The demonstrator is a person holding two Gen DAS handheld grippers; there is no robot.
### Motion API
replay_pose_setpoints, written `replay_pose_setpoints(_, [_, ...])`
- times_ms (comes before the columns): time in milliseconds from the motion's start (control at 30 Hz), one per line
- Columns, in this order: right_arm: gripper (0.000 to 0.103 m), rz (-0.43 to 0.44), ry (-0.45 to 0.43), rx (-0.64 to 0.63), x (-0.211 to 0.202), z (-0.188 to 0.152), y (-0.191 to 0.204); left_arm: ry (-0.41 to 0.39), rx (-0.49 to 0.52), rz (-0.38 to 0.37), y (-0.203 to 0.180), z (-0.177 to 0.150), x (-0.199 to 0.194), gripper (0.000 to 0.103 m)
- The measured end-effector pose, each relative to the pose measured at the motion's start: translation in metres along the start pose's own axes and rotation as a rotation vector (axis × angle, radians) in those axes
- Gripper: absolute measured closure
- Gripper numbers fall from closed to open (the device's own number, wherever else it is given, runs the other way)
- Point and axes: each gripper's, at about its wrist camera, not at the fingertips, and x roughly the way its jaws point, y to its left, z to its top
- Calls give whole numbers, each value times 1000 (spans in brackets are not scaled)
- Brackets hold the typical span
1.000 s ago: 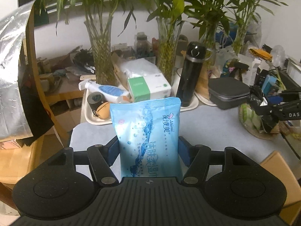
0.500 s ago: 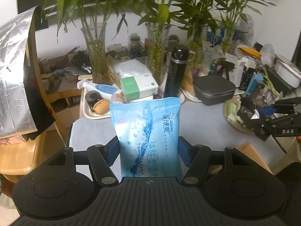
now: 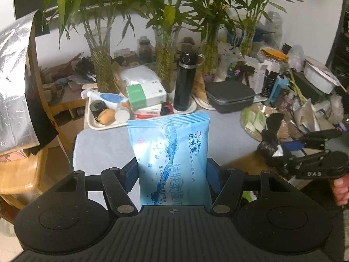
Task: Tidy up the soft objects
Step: 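Carry the blue pack and black bundle toward the box with both grippers, then release the black bundle into the box with the right gripper while the left releases the blue pack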
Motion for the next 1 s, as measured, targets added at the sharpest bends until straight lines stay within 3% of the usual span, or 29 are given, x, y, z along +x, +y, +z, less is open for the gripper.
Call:
replay_pose_setpoints(300, [55, 17, 26, 34, 2, -18, 10, 38, 16, 3, -14, -10, -9, 40])
replay_pose_setpoints(333, [51, 14, 32, 20, 4, -19, 11, 41, 16, 2, -15, -11, -10, 40])
replay_pose_setpoints(400, [23, -11, 8, 7, 1, -20, 12, 46, 14, -3, -18, -13, -13, 40])
replay_pose_setpoints(500, [9, -9, -30, 0, -9, -21, 11, 55, 4, -19, -21, -16, -16, 40])
replay_pose_setpoints(733, [3, -103, -34, -82, -26, -21, 8, 98, -4, -42, -34, -18, -15, 40])
replay_pose_setpoints(1000, [2, -139, -42, -110, -41, -26, -3, 169, -28, -83, -57, -9, 0, 40])
